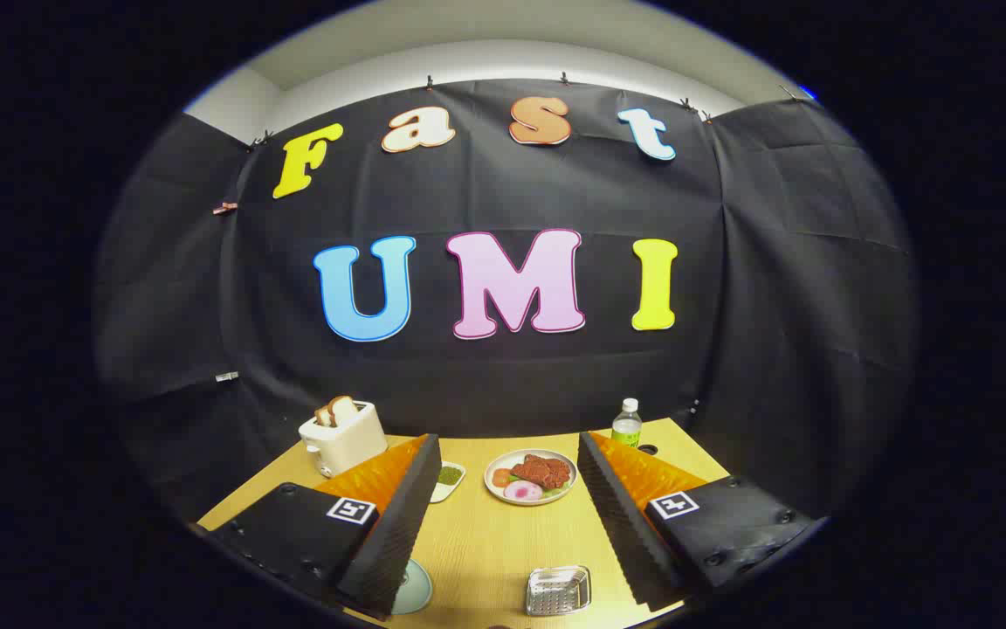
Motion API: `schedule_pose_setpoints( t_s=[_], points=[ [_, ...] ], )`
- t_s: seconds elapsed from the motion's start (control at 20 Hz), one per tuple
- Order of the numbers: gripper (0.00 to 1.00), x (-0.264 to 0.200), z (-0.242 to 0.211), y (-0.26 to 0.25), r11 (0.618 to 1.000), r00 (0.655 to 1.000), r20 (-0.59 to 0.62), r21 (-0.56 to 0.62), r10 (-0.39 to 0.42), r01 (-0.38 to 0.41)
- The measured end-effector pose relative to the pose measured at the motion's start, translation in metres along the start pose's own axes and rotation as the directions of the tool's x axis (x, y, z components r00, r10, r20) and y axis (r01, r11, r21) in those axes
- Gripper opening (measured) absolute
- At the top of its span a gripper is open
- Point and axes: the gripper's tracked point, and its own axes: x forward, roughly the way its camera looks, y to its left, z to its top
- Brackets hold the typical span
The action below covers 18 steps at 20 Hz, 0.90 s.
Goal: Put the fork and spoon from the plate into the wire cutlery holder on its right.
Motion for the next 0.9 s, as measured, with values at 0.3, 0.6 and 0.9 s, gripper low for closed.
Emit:
schedule_pose_setpoints(
  t_s=[0.3, 0.6, 0.9],
  points=[
    [0.98, -0.003, -0.009, 0.007, 1.0, 0.999, -0.037, -0.003, 0.0, 0.0],
    [0.98, -0.01, -0.01, 0.011, 1.0, 0.999, -0.039, -0.012, -0.018, 0.017],
    [0.97, -0.015, -0.016, 0.018, 1.0, 0.999, -0.038, -0.002, -0.021, 0.02]
  ],
)
